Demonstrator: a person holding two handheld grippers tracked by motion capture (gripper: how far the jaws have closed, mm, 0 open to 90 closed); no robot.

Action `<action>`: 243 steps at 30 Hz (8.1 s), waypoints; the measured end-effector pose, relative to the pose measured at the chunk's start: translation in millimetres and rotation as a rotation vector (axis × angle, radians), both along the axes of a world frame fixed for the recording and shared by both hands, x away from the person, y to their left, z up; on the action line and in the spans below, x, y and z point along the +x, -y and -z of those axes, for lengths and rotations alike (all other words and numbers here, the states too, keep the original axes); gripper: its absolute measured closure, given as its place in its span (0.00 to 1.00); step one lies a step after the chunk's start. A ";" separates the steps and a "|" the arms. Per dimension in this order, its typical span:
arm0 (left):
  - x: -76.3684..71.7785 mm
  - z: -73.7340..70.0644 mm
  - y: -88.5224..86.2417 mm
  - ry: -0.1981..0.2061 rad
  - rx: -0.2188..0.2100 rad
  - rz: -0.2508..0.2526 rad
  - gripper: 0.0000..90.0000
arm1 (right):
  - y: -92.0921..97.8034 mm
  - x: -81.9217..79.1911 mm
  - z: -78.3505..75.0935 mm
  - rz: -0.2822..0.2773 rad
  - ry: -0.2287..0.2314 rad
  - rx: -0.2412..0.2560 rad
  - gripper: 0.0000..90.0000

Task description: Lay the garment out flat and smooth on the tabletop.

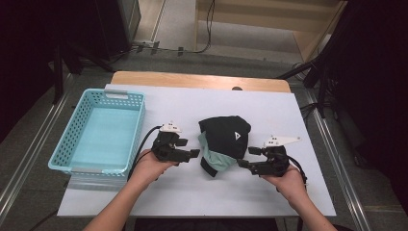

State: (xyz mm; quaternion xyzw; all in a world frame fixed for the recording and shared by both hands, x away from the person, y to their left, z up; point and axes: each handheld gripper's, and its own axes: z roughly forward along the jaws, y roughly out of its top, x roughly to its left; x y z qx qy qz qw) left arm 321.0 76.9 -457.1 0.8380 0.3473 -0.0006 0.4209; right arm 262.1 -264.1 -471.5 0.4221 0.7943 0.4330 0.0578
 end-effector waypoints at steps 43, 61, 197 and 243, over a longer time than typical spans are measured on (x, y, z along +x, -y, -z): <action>3.1 5.6 -4.1 -0.020 -0.086 0.051 0.44 | -22.5 29.5 9.7 0.073 -0.143 -0.059 0.88; 16.2 4.6 2.1 -0.034 -0.032 0.020 0.33 | 19.3 24.3 -11.2 0.145 -0.142 -0.033 0.89; -34.8 -12.8 30.7 -0.004 0.061 0.164 0.91 | 76.9 27.0 -23.8 0.264 -0.113 0.045 0.67; 44.3 -4.4 25.0 -0.041 0.030 0.029 0.46 | 83.1 5.0 -4.4 0.307 -0.065 -0.008 0.45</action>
